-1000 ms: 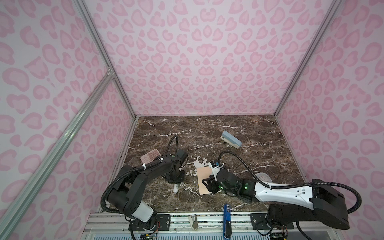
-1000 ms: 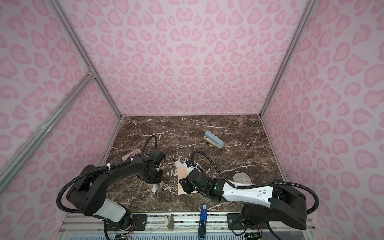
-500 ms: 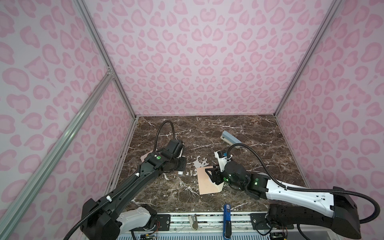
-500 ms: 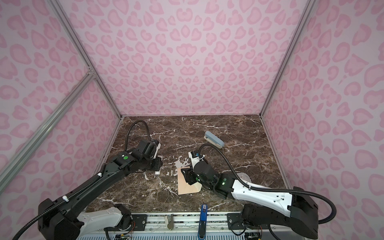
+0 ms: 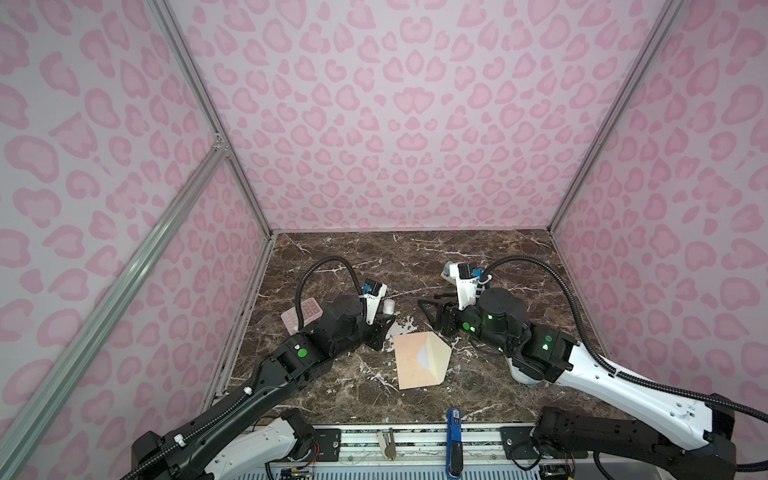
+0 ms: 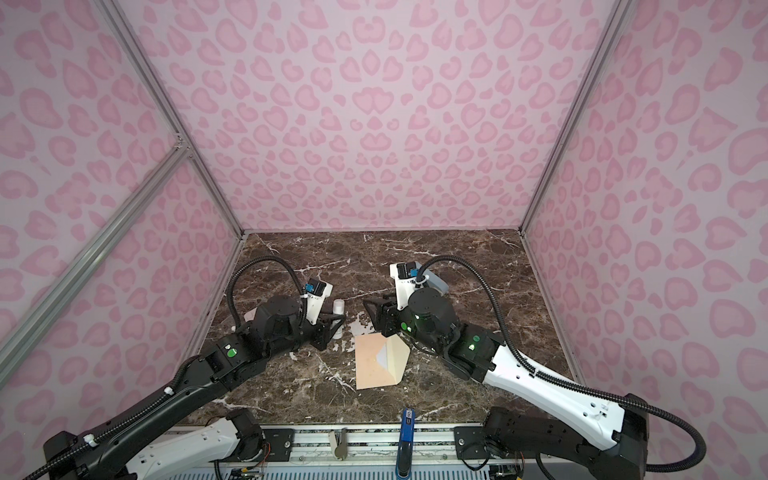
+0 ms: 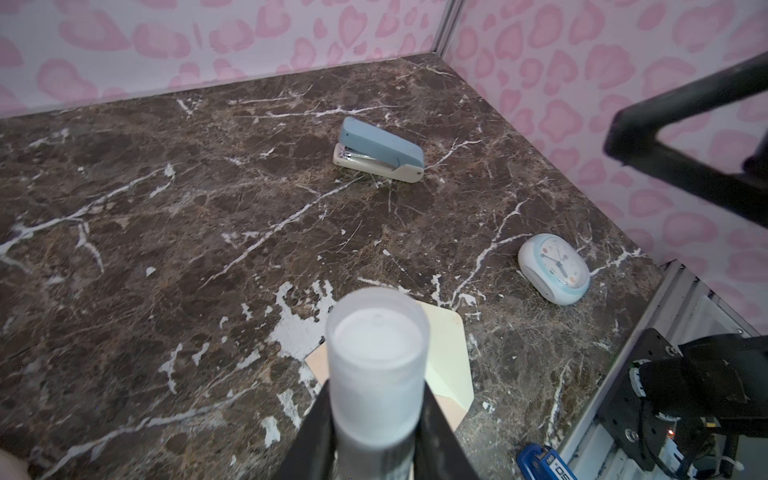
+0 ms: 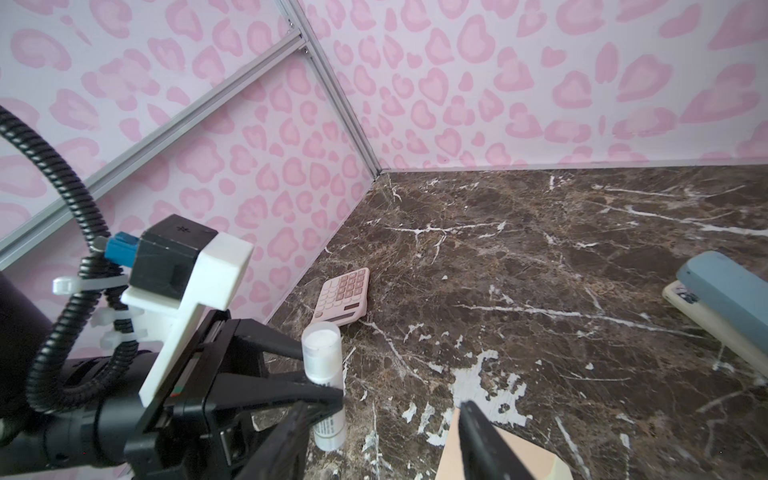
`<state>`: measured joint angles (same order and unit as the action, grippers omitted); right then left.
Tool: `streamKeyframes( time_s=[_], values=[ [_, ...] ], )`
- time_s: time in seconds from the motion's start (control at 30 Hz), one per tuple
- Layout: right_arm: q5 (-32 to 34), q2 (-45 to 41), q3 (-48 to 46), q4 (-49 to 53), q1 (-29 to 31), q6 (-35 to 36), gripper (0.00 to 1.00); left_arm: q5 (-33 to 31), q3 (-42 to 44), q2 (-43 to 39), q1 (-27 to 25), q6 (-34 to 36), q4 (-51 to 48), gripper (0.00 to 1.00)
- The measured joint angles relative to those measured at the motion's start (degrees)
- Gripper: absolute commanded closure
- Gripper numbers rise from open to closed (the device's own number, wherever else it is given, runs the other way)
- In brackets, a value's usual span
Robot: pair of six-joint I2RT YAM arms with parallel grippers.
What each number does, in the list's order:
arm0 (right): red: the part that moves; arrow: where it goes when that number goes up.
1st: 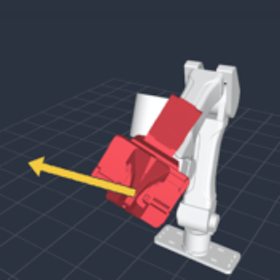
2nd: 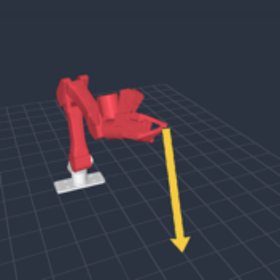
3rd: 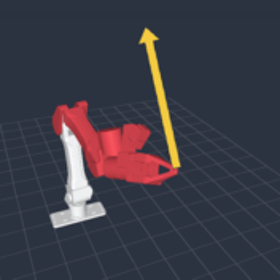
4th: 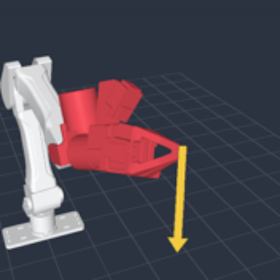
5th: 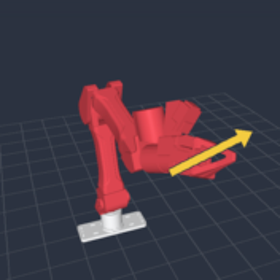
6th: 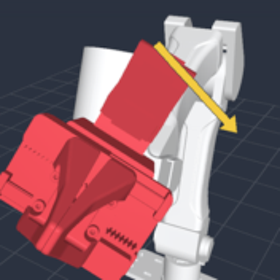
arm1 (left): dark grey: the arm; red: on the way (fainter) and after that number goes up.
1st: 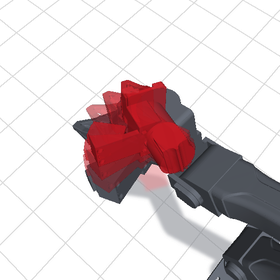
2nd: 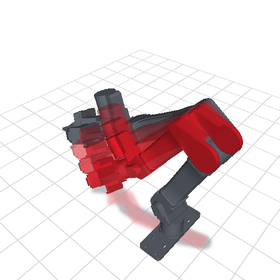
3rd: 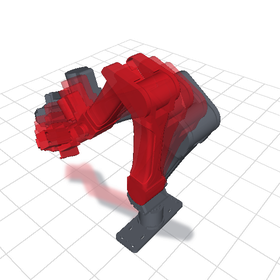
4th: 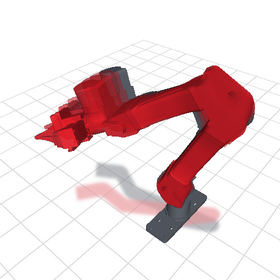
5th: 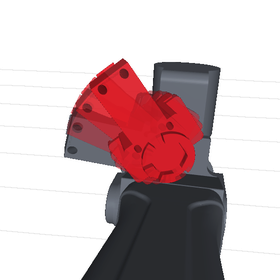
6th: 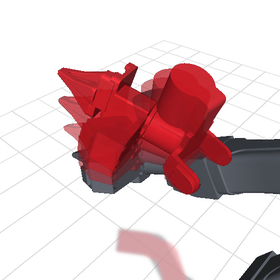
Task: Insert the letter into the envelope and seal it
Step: 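Lift the glue stick with the left gripper while the right gripper rises, then grasp the glue stick cap with the right gripper and pull it off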
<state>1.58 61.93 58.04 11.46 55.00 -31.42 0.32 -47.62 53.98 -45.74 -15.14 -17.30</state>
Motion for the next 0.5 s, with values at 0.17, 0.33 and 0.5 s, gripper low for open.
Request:
streamKeyframes(
  time_s=[0.17,0.33,0.5],
  values=[
    [-4.1,3.2,4.1,3.5,0.0,-0.2,0.38,1.0,0.3,1.6,-2.3,2.4,5.0,0.8],
    [-6.1,4.6,6.0,5.7,0.0,-0.4,0.38,1.4,0.6,2.6,-3.9,4.2,7.8,0.8],
    [-6.1,6.6,8.0,7.8,0.0,-0.4,0.37,1.8,0.6,3.3,-4.5,4.9,9.0,0.8]
  ],
)
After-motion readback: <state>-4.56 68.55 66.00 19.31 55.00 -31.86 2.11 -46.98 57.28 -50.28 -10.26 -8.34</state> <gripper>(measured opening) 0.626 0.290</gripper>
